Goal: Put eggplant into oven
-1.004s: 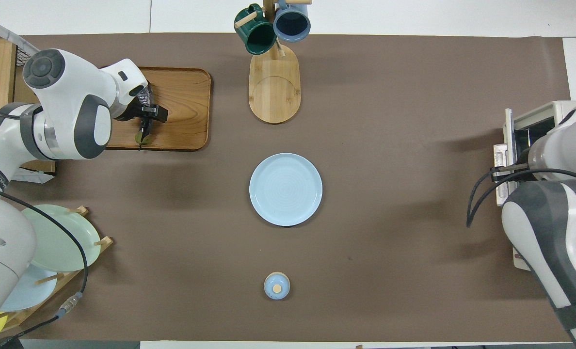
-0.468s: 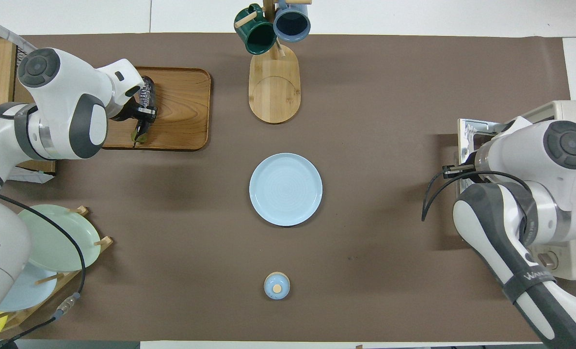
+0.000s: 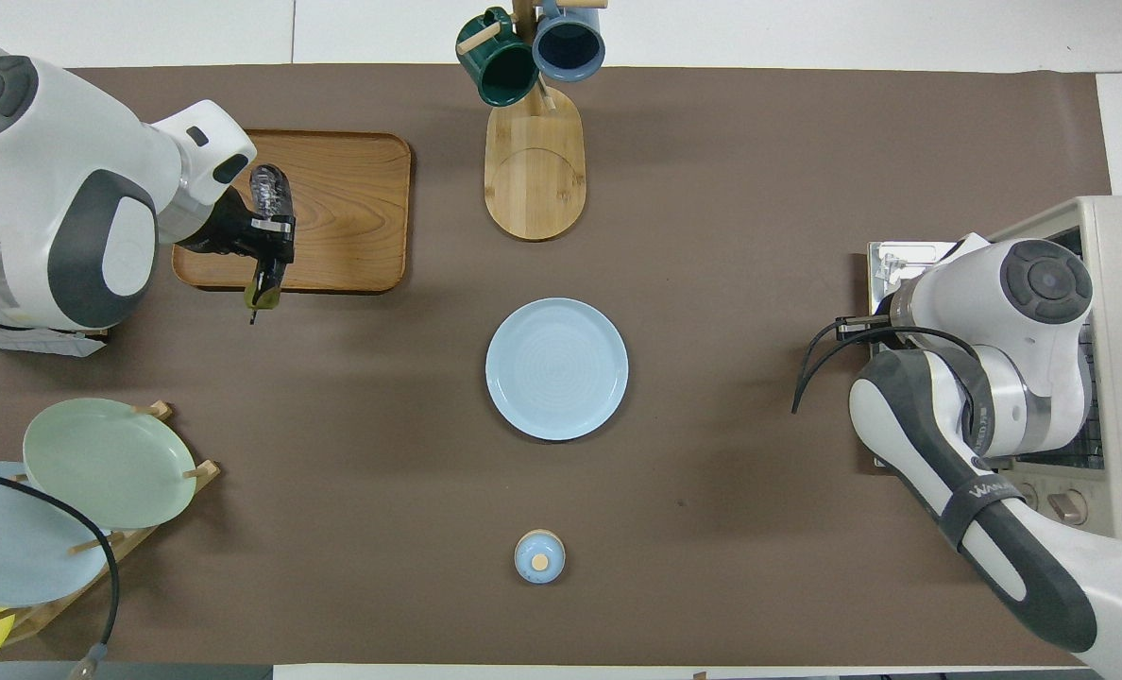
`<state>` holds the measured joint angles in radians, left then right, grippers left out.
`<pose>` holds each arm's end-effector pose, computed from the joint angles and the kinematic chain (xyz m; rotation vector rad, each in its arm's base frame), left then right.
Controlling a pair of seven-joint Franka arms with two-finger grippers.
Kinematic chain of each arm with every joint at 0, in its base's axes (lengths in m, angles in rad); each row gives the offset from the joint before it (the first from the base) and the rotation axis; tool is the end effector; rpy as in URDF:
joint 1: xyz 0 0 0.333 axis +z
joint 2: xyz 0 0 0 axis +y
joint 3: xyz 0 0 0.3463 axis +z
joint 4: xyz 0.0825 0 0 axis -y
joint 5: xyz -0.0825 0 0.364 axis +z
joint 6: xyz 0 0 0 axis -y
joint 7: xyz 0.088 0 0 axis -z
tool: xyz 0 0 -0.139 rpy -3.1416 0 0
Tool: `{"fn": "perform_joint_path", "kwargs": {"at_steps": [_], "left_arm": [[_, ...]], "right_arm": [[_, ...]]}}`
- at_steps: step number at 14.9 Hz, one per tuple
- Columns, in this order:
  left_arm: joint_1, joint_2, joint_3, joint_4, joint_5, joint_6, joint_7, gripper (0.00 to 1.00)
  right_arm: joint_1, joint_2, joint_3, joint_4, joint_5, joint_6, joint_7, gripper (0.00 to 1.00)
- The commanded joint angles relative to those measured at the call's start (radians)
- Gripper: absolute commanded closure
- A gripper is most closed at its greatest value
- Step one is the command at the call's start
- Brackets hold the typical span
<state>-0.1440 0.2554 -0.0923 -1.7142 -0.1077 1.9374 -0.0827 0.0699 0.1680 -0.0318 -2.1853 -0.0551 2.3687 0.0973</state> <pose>0.5998 -0.1508 0.4415 3.0193 -0.1674 -0.0766 0.5454 0.0191 0.3250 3.0984 -0.0303 0.0284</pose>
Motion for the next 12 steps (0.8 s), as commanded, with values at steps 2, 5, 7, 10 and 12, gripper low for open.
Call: {"fn": "perform_joint_path", "kwargs": {"at_steps": [2, 5, 7, 10, 12], "left_arm": [[-0.210, -0.085, 0.011, -0.093, -0.018, 0.003, -0.282, 1.00], [-0.348, -0.093, 0.011, -0.132, -0.036, 0.102, -0.432, 1.00], [-0.457, -0.085, 0.013, -0.226, -0.038, 0.297, -0.544, 1.00], [-0.534, -0.003, 0.016, -0.262, -0.038, 0.446, -0.592, 1.00], [-0.546, 0.028, 0.017, -0.263, -0.038, 0.475, -0.595, 1.00]], "right_arm": [[0.099, 0.007, -0.005, 0.149, 0.089, -0.140, 0.090, 1.00], [0.168, 0.005, -0.005, 0.168, 0.116, -0.141, 0.123, 0.69], [0.198, -0.001, -0.005, 0.168, 0.116, -0.146, 0.153, 0.60], [0.203, -0.010, -0.003, 0.167, 0.118, -0.143, 0.153, 0.55], [0.203, -0.011, 0.012, 0.167, 0.118, -0.141, 0.144, 0.55]]}}
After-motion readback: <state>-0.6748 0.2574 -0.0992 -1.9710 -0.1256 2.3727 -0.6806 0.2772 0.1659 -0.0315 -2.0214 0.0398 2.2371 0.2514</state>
